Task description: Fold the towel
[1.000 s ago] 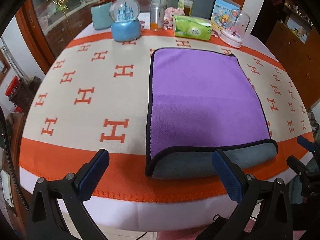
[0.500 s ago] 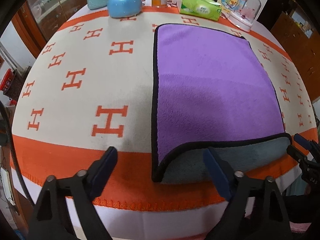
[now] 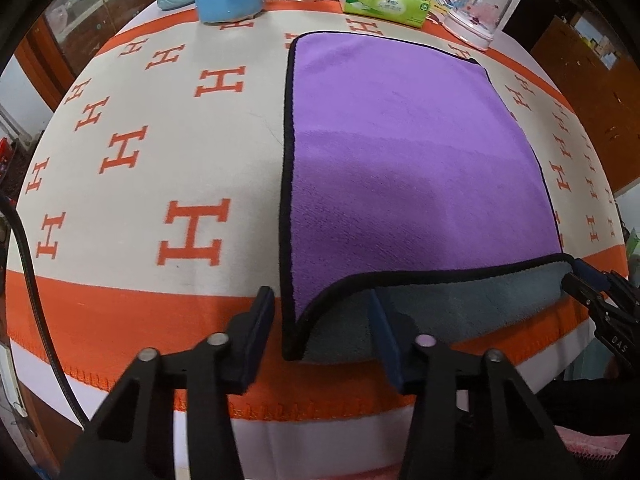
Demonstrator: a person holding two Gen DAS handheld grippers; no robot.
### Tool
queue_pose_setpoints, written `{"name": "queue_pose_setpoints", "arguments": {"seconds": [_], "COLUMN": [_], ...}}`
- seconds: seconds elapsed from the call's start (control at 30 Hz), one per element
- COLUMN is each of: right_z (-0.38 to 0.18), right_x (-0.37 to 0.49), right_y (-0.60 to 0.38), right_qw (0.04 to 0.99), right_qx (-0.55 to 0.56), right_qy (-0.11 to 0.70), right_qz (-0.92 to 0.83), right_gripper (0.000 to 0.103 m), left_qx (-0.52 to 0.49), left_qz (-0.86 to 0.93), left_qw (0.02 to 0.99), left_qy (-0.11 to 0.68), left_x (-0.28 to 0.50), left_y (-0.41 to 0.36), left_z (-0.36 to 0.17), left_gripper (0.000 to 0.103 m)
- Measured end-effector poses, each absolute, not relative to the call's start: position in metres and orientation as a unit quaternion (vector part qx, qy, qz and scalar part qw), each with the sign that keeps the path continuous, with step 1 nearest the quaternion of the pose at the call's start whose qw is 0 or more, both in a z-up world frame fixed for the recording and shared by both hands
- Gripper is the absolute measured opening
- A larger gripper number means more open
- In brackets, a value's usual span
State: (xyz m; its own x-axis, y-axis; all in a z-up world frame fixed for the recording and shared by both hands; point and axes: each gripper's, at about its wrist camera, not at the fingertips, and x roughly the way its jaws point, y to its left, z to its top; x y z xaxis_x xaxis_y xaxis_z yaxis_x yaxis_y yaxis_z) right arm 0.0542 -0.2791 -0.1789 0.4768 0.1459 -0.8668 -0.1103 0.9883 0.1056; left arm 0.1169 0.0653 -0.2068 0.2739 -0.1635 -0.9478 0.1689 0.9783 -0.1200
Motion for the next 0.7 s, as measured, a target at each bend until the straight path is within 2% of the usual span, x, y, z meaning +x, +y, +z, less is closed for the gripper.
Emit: {"name": "queue_pose_setpoints", "arguments": {"seconds": [0.13, 0.2, 0.5, 0.7], "right_z": [-0.180, -0.180, -0.181, -0.181], "right_x": [0.053, 0.053, 0.052, 0.051], "right_y": [-0.279, -0.280, -0.280, -0.280], "right_qw": [0.858, 0.858, 0.858, 0.859], "right_qx": [0.016, 0.015, 0.008, 0.005], "right_qy": [0.507, 0.508, 0.509, 0.507], "right_qz": [0.078, 0.076, 0.066, 0.069], "right_gripper": [0.027, 0.023, 0.006, 0.004], "left_qx": [0.004, 0.011, 0.018, 0.024], "left_qz": [-0.105, -0.100, -0.102, -0.106], "left_qw": [0.795, 0.796, 0.798, 0.800], "left_qy": [0.597, 0.597, 0.594, 0.590], "left_x": [0.114, 0.113, 0.108, 0.106], "left_y": [0.063, 0.062, 0.063, 0.062], "left_z": [-0.210, -0.211, -0.209, -0.203], "left_gripper": [0.028, 0.016, 0.008, 0.005]}}
